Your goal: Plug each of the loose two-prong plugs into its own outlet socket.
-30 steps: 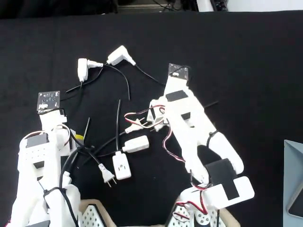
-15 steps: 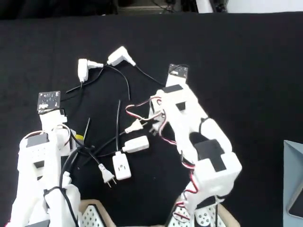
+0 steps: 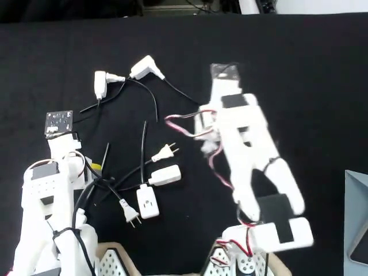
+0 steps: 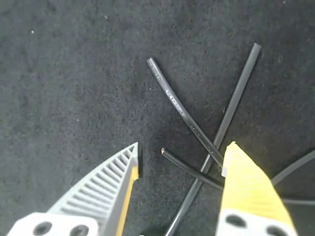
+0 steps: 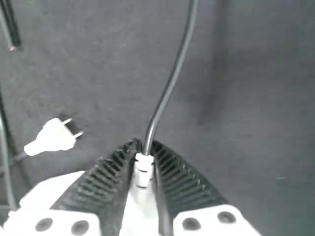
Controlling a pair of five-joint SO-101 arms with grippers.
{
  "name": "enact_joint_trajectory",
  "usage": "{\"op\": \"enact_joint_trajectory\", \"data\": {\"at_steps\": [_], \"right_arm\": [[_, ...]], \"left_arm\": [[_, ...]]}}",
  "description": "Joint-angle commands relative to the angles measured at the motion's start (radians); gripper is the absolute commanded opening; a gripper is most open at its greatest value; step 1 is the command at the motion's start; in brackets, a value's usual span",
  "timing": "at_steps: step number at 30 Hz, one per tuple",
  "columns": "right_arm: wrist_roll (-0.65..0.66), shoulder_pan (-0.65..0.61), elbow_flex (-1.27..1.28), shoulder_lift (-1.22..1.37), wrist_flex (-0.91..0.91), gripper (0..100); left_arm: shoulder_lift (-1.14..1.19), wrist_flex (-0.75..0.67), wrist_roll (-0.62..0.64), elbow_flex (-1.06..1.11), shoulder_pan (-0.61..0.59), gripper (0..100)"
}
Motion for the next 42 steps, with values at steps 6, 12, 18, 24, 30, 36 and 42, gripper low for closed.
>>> {"op": "enact_joint_trajectory", "data": {"at_steps": [6,12,18,24,30,36,42], "right_arm": [[0.255,0.12,-0.005,0.033,0.046,1.1],[0.302,0.115,0.022,0.206,-0.044,1.4],[0.313,0.103,0.016,0.271,-0.015,17.0],[0.307,0.064,-0.036,0.223,0.13,17.1],[0.261,0.101,-0.045,0.134,0.221,17.3],[0.264,0.167,-0.039,0.125,0.235,17.1],[0.259,0.178,-0.004,0.203,0.135,17.1]], "left_arm": [[-0.017,-0.015,-0.009,-0.004,-0.002,27],[-0.015,-0.015,-0.009,-0.004,-0.002,27],[-0.015,-0.015,-0.009,-0.004,-0.002,27],[-0.015,-0.015,-0.009,-0.004,-0.002,27],[-0.015,-0.015,-0.009,-0.004,-0.002,27],[-0.015,-0.015,-0.009,-0.004,-0.002,27],[-0.015,-0.015,-0.009,-0.004,-0.004,27]]}}
